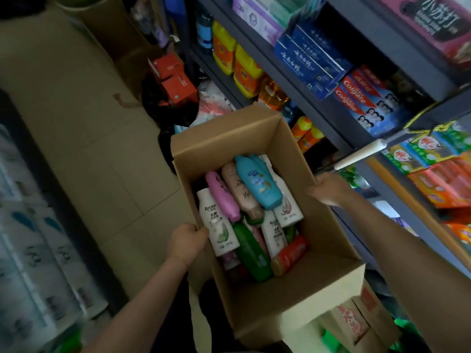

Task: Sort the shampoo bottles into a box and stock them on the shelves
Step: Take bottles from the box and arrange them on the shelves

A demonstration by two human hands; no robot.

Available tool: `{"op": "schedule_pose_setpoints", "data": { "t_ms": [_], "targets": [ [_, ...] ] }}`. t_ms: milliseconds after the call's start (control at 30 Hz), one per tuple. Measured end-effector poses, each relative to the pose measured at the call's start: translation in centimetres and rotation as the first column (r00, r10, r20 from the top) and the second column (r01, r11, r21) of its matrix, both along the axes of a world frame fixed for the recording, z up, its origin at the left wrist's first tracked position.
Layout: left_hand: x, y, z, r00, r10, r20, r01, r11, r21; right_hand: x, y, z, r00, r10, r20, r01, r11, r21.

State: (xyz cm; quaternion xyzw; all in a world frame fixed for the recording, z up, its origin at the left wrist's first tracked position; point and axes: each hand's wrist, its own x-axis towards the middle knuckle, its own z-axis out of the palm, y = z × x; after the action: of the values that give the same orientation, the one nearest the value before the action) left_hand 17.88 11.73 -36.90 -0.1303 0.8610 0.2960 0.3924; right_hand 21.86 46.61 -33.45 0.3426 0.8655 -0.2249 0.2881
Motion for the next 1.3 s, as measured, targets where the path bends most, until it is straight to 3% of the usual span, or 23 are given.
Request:
{"op": "schedule_pose_setpoints", "data": {
  "t_ms": [167,267,467,667,833,933,1033,1133,1200,1300],
  "targets": [
    [0.0,1.2,-2.7,0.987,0.132,0.087,-0.137,0.99,0.045,-4.5,1.1,-2.5,0.995,0.096,0.037,-0.098,0.992,0.073],
    [-0.5,2.4,-3.0,0.988,0.121,0.097,-0.128,0.989,0.07,-6.1,2.6,-3.1,0.995,0.076,0.063,-0.081,0.993,0.091],
    [-0.4,4.7,-2.9,0.982,0.165,0.093,-0.176,0.976,0.13,-6.2,3.3,-4.2,0.996,0.046,0.073,-0.065,0.954,0.292],
    [-0.9,4.9,-2.9,0.991,0.079,0.111,-0.097,0.982,0.164,-5.7,1.6,-4.5,0.992,-0.102,-0.072,0.122,0.908,0.4],
    [-0.6,2.9,-3.0,0.986,0.006,0.164,-0.025,0.993,0.112,-2.3,-2.7,-3.1,0.967,-0.07,-0.244,0.164,0.905,0.392],
    [-0.5,1.3,-4.1,0.984,-0.032,0.173,0.009,0.991,0.131,0.0,-6.5,-3.0,0.973,-0.054,-0.223,0.114,0.958,0.262],
    [-1.3,1.3,-2.3,0.96,-0.16,0.231,0.144,0.986,0.086,1.6,-9.6,-4.0,0.984,-0.051,-0.168,0.073,0.99,0.123],
    [-3.1,2.6,1.5,0.775,-0.495,0.393,0.513,0.856,0.066,1.9,-11.1,-5.6,0.992,-0.043,-0.122,0.048,0.998,0.033],
    [-5.0,3.8,3.2,0.714,-0.625,0.316,0.627,0.771,0.109,1.0,-11.0,-6.2,0.988,-0.09,-0.125,0.093,0.996,0.012],
    [-8.9,5.7,4.0,0.832,-0.547,-0.087,0.553,0.811,0.19,-1.3,-9.9,-6.5,0.971,-0.183,-0.151,0.188,0.982,0.019]
  ]
}}
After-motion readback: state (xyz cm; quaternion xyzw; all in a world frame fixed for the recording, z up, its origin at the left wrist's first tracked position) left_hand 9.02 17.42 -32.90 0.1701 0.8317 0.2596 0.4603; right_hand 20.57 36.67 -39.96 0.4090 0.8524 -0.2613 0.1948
